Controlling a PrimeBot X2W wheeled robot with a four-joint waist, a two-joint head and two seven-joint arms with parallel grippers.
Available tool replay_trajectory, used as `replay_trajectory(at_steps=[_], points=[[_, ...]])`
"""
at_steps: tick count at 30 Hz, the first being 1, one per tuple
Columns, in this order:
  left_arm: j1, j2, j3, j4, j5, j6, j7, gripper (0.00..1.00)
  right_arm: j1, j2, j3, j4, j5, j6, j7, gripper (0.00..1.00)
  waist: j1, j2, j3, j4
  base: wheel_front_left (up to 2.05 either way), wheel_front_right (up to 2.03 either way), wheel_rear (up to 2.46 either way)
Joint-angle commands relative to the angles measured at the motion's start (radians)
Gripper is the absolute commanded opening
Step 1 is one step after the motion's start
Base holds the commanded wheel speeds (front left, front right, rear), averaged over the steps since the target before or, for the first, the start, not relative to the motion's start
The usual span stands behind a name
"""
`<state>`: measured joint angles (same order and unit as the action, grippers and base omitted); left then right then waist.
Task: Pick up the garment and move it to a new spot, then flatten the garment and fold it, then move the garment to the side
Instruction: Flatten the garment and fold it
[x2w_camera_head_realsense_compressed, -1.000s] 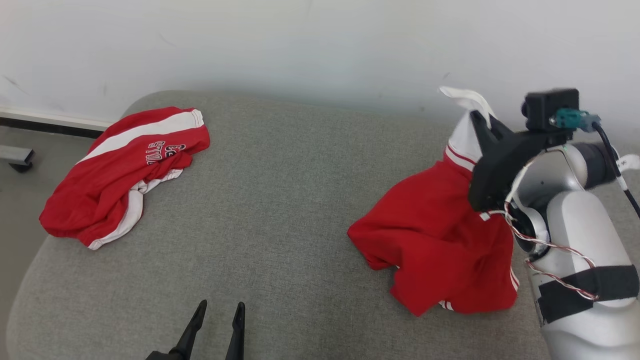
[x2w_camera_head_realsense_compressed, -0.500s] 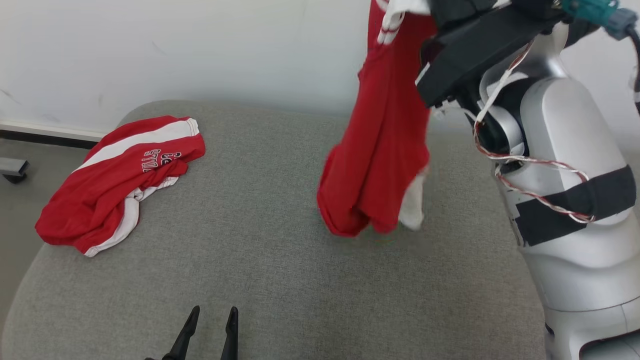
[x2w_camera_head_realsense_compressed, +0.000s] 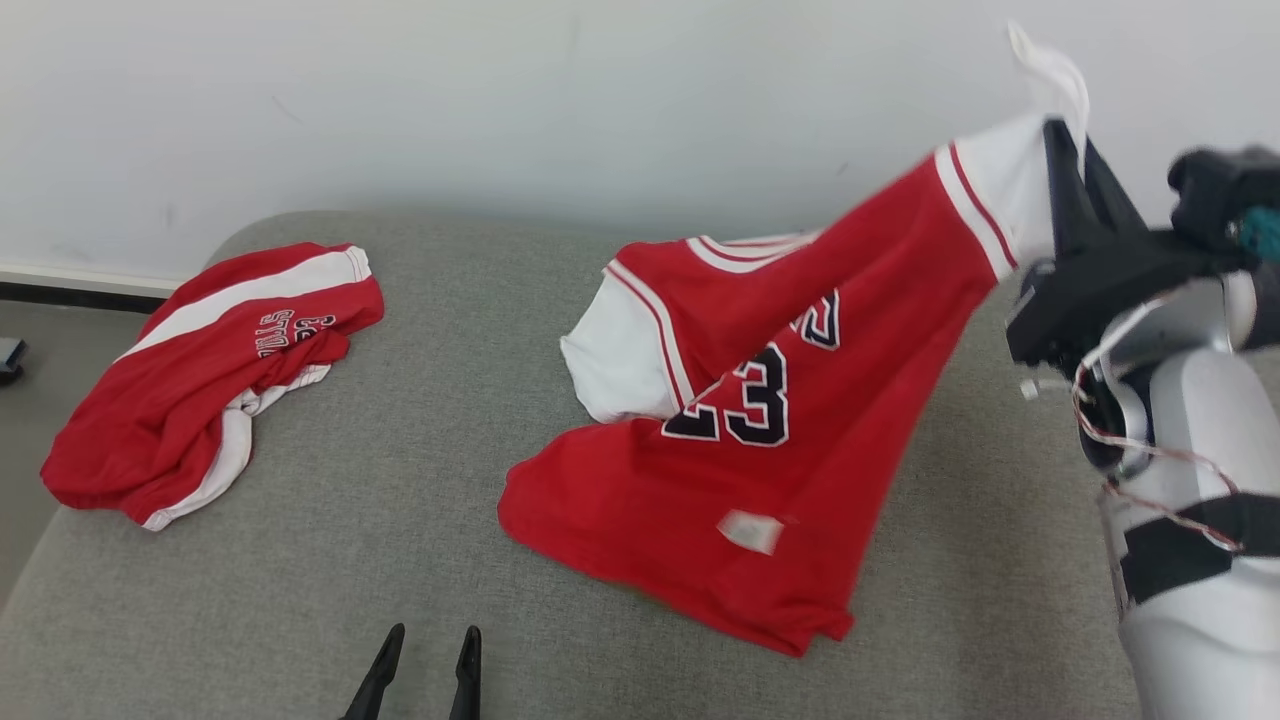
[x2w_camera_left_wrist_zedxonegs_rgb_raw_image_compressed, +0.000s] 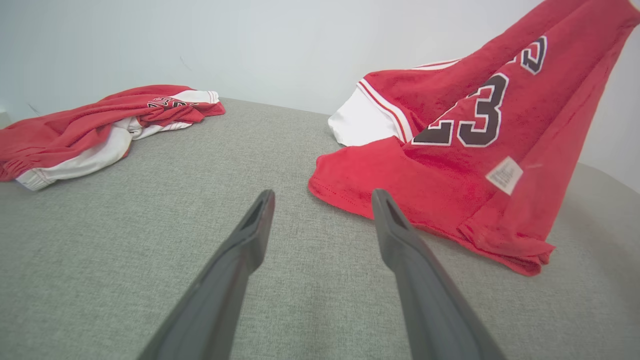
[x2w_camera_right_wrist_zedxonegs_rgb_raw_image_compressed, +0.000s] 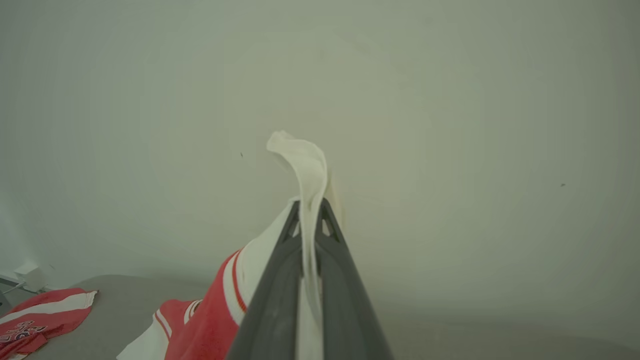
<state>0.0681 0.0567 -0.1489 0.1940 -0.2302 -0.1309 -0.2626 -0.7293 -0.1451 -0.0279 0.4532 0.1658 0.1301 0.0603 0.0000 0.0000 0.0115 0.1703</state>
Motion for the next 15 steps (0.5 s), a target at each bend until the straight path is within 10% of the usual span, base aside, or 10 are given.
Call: replay_trajectory(at_steps=[1, 15], points=[[0.010, 0.002, 0.001, -0.003, 0.003, 0.002, -0.003, 1.00, 0.039, -0.007, -0.019, 0.005, -0.013, 0.001, -0.008, 0.00, 0.0000, 0.0000, 0.005, -0.008, 0.00, 0.00, 0.00], [-0.011, 0.018, -0.016, 0.001, 0.004, 0.002, -0.003, 1.00, 0.354, 0.045, -0.412, -0.038, -0.195, 0.001, -0.040, 0.00, 0.0000, 0.0000, 0.018, -0.057, 0.00, 0.00, 0.00]])
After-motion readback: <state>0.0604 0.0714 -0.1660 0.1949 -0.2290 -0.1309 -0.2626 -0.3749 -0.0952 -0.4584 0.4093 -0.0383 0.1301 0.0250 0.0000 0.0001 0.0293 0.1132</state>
